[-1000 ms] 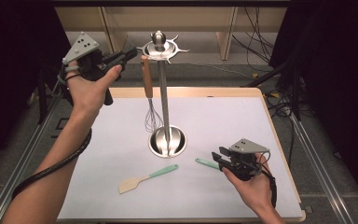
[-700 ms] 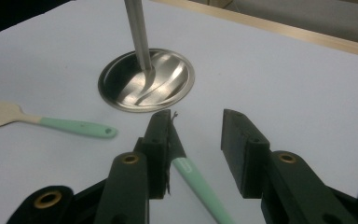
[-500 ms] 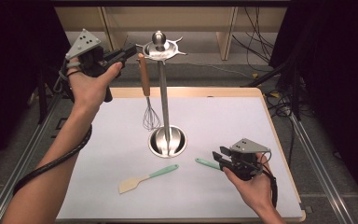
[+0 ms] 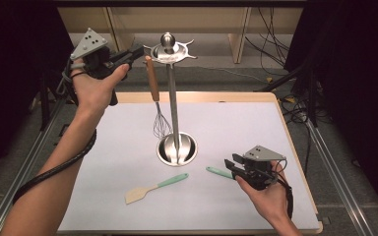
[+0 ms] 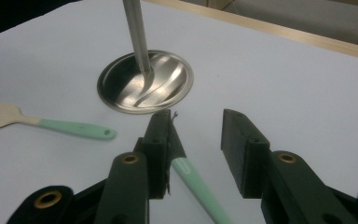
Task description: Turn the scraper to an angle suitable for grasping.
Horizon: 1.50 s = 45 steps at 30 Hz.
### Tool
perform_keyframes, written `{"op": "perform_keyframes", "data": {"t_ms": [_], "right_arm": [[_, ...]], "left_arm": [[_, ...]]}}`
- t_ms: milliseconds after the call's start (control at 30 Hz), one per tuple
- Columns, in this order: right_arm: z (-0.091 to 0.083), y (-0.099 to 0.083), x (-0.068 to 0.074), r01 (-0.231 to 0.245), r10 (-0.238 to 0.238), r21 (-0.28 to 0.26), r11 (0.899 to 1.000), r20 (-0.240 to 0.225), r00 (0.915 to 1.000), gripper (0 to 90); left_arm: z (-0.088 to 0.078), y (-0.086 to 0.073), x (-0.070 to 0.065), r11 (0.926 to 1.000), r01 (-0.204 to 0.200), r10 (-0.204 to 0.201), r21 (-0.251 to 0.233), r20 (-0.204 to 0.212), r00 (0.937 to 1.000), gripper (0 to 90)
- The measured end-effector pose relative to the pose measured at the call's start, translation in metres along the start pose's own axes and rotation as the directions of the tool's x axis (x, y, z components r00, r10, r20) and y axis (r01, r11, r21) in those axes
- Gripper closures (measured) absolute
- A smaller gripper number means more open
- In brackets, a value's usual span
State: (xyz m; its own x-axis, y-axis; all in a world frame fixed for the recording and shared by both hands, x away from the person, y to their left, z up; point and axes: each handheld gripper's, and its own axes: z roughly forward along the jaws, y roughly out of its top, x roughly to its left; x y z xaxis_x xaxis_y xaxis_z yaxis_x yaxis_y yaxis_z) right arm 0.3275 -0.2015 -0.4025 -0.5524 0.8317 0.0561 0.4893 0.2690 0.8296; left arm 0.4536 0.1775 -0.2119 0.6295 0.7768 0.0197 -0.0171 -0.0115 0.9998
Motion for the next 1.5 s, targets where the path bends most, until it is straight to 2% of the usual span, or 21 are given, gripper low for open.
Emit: {"op": "perform_keyframes", "data": {"t_ms": [100,200,333,533,667,733,767,833,900,933,967,1067,1100,1133,1200,1267,1333,1367,1400,1467,1500], "right_arm": [[0.0,0.001,-0.003,0.041,-0.04,-0.012,0.999,0.009,0.9991,63.9],[0.001,0.0,-0.003,0.048,-0.047,-0.019,0.999,0.017,0.9987,63.9],[0.001,0.0,-0.001,0.012,-0.012,-0.014,1.0,0.007,0.9999,63.9],[0.001,0.001,-0.002,0.034,-0.033,-0.022,0.999,0.014,0.9993,63.0],[0.001,0.001,-0.004,0.05,-0.05,-0.019,0.999,0.016,0.9986,62.5],[0.0,0.0,0.0,-0.001,0.001,-0.008,1.0,-0.003,1.0,62.2],[0.0,0.0,-0.002,0.018,-0.018,-0.019,1.0,0.012,0.9998,62.0],[-0.003,0.0,-0.001,0.0,0.0,-0.002,1.0,0.003,1.0,61.6],[-0.003,0.0,-0.005,0.041,-0.04,-0.02,0.999,0.016,0.9991,61.5],[-0.003,-0.001,-0.002,-0.017,0.017,-0.013,1.0,0.009,0.9998,61.4],[-0.003,0.0,-0.004,0.016,-0.015,-0.019,1.0,0.014,0.9998,61.3],[-0.005,0.0,-0.004,-0.01,0.011,-0.008,1.0,0.011,0.9999,61.2],[-0.005,0.001,-0.004,-0.002,0.002,-0.006,1.0,0.017,0.9998,61.3],[-0.004,0.0,-0.007,0.037,-0.036,-0.033,0.999,0.028,0.999,61.2],[-0.005,0.001,-0.007,0.035,-0.034,-0.033,0.999,0.037,0.9987,61.2],[-0.006,0.001,-0.004,-0.014,0.015,-0.027,1.0,0.023,0.9996,61.2],[-0.008,0.0,-0.005,0.003,-0.002,-0.027,1.0,0.027,0.9996,61.3],[-0.008,0.0,-0.005,-0.011,0.011,-0.024,1.0,0.024,0.9997,61.2],[-0.008,0.001,-0.007,0.027,-0.026,-0.039,0.999,0.026,0.9993,61.3],[-0.01,0.002,-0.008,0.038,-0.036,-0.034,0.999,0.038,0.9986,61.3],[-0.011,0.002,-0.007,0.022,-0.02,-0.035,0.999,0.033,0.9992,61.3]], "left_arm": [[0.0,0.0,0.001,1.0,-0.006,0.006,0.003,-0.001,1.0,88.9],[0.001,0.0,0.003,1.0,-0.005,0.005,0.008,-0.005,1.0,88.9],[0.0,0.0,0.003,1.0,-0.005,0.005,0.006,-0.004,1.0,88.8],[-0.006,-0.004,0.004,0.9999,-0.011,0.011,0.004,-0.009,0.9999,86.8],[-0.015,-0.01,0.006,0.9998,-0.016,0.016,0.015,-0.006,0.9999,81.0],[-0.022,-0.015,0.007,0.999,-0.018,0.018,0.042,-0.001,0.9998,76.6],[-0.025,-0.018,0.008,0.9986,-0.015,0.015,0.05,0.004,0.9999,74.2],[-0.034,-0.025,0.008,0.9974,-0.016,0.016,0.07,0.012,0.9998,69.2],[-0.041,-0.03,0.007,0.9969,0.002,-0.004,0.079,0.025,0.9997,63.4],[-0.043,-0.033,0.007,0.9963,-0.003,0.0,0.086,0.027,0.9996,60.7],[-0.046,-0.035,0.007,0.995,-0.001,-0.002,0.099,0.032,0.9995,59.2],[-0.054,-0.044,0.004,0.9922,0.003,-0.009,0.125,0.046,0.9989,53.5],[-0.057,-0.047,0.002,0.9905,0.006,-0.013,0.138,0.053,0.9985,52.2],[-0.058,-0.048,0.002,0.9896,0.004,-0.012,0.143,0.061,0.998,51.2],[-0.062,-0.053,0.0,0.9896,-0.011,0.001,0.144,0.071,0.9975,49.8],[-0.064,-0.056,-0.001,0.9882,-0.013,0.002,0.152,0.068,0.9977,47.6],[-0.066,-0.06,-0.001,0.9863,-0.016,0.005,0.164,0.068,0.9977,46.5],[-0.067,-0.062,-0.001,0.9853,-0.02,0.008,0.17,0.069,0.9976,46.3],[-0.068,-0.063,-0.002,0.985,-0.013,0.001,0.172,0.069,0.9976,46.3],[-0.069,-0.066,-0.002,0.982,-0.023,0.01,0.187,0.07,0.9975,46.6],[-0.069,-0.067,-0.002,0.9798,-0.028,0.013,0.198,0.076,0.997,47.0]]}}
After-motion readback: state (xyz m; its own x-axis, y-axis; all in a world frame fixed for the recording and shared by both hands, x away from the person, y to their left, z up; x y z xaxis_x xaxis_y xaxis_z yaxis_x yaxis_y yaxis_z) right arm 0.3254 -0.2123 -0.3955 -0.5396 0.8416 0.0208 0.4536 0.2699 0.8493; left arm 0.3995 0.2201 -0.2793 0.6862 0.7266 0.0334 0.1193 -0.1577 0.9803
